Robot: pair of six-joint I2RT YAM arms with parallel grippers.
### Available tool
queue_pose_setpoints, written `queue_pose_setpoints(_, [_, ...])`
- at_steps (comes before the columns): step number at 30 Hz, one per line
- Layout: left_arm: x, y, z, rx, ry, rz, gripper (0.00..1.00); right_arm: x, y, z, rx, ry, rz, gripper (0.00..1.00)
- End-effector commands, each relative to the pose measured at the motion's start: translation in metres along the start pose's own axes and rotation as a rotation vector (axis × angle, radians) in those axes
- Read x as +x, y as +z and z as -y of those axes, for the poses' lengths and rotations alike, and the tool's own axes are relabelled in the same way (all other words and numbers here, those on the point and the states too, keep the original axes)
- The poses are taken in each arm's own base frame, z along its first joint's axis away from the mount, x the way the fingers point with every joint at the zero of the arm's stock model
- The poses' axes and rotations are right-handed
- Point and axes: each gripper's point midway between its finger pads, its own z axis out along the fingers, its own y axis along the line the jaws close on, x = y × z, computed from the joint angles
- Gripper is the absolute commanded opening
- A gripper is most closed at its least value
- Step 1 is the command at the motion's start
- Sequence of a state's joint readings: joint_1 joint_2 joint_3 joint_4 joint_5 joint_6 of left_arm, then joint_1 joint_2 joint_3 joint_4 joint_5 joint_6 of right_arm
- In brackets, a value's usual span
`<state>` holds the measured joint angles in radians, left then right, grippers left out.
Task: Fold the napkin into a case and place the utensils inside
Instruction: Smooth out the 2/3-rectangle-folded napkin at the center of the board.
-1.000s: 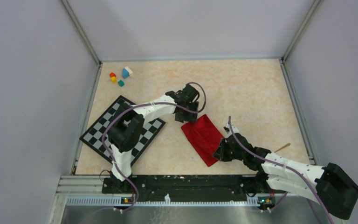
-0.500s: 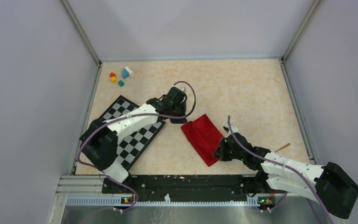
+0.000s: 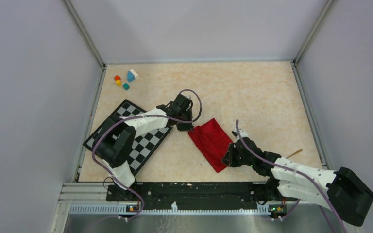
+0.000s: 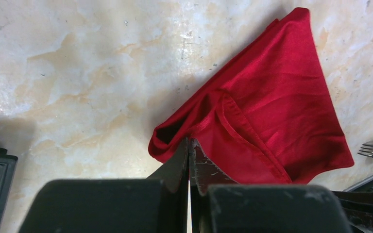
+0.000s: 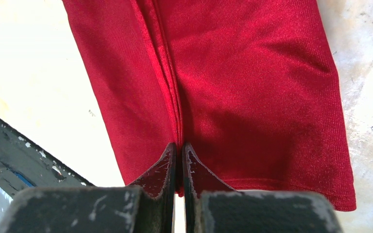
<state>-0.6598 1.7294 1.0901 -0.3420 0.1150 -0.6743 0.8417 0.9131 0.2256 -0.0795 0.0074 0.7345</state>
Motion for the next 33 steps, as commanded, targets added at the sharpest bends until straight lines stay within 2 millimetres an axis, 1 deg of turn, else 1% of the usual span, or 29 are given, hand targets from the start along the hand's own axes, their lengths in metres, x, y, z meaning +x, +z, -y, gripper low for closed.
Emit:
queue_pose_setpoints(1, [-0.003, 0.012, -0.013, -0.022, -0.021, 0.023, 0.0, -0.014, -0.001, -0.004, 0.015, -0.033, 0.026, 0.0])
queue_pose_setpoints(2, [-0.001, 0.014, -0.017, -0.033, -0.026, 0.018, 0.0, -0.014, -0.002, -0.004, 0.018, -0.039, 0.024, 0.0])
queue_pose_setpoints(5, [0.004, 0.018, -0.025, -0.052, -0.03, 0.012, 0.0, -0.02, -0.004, -0.009, 0.022, -0.059, 0.019, 0.09])
queue_pose_setpoints(6, [0.006, 0.019, -0.027, -0.054, -0.031, 0.008, 0.0, -0.025, -0.006, -0.011, 0.029, -0.068, 0.019, 0.14])
queue_pose_setpoints(9, [0.01, 0.022, -0.028, -0.051, -0.04, -0.004, 0.0, -0.049, -0.013, -0.026, 0.025, -0.108, 0.059, 0.38])
queue_pose_setpoints(11, [0.012, 0.023, -0.031, -0.058, -0.046, -0.007, 0.0, -0.065, -0.013, -0.038, -0.003, -0.128, 0.078, 0.5])
queue_pose_setpoints(12, [0.012, 0.023, -0.031, -0.062, -0.047, -0.006, 0.0, -0.071, -0.013, -0.046, -0.046, -0.121, 0.067, 0.54])
queue_pose_setpoints(13, [0.012, 0.023, -0.032, -0.063, -0.046, -0.005, 0.0, -0.079, -0.011, -0.054, -0.091, -0.107, 0.069, 0.56])
queue_pose_setpoints(14, [0.012, 0.022, -0.031, -0.061, -0.043, -0.004, 0.0, -0.084, -0.008, -0.059, -0.137, -0.091, 0.06, 0.56])
queue_pose_setpoints(16, [0.012, 0.022, -0.031, -0.057, -0.039, -0.006, 0.0, -0.097, -0.004, -0.082, -0.267, -0.087, 0.072, 0.58])
queue_pose_setpoints(17, [0.012, 0.022, -0.031, -0.058, -0.04, -0.006, 0.0, -0.099, 0.0, -0.094, -0.333, -0.084, 0.053, 0.58])
queue_pose_setpoints(18, [0.013, 0.022, -0.031, -0.059, -0.039, -0.006, 0.0, -0.101, 0.005, -0.106, -0.409, -0.083, 0.024, 0.55])
queue_pose_setpoints(21, [0.014, 0.023, -0.033, -0.065, -0.043, -0.009, 0.0, -0.098, 0.023, -0.132, -0.59, -0.064, -0.061, 0.36])
queue_pose_setpoints(22, [0.014, 0.024, -0.033, -0.067, -0.045, -0.011, 0.0, -0.097, 0.029, -0.136, -0.628, -0.051, -0.079, 0.31])
queue_pose_setpoints(23, [0.015, 0.024, -0.033, -0.068, -0.047, -0.015, 0.0, -0.101, 0.034, -0.142, -0.671, -0.039, -0.08, 0.26])
queue_pose_setpoints(25, [0.016, 0.025, -0.035, -0.073, -0.049, -0.018, 0.0, -0.1, 0.042, -0.148, -0.74, -0.015, -0.125, 0.21])
queue_pose_setpoints(27, [0.016, 0.025, -0.037, -0.078, -0.051, -0.018, 0.0, -0.099, 0.051, -0.148, -0.764, 0.01, -0.149, 0.19])
queue_pose_setpoints(29, [0.016, 0.025, -0.038, -0.085, -0.052, -0.017, 0.0, -0.096, 0.06, -0.144, -0.762, 0.027, -0.168, 0.19])
queue_pose_setpoints(32, [0.018, 0.026, -0.041, -0.096, -0.048, -0.02, 0.0, -0.082, 0.076, -0.129, -0.721, 0.067, -0.237, 0.19])
queue_pose_setpoints(33, [0.018, 0.027, -0.041, -0.098, -0.048, -0.022, 0.0, -0.076, 0.078, -0.124, -0.715, 0.077, -0.257, 0.18])
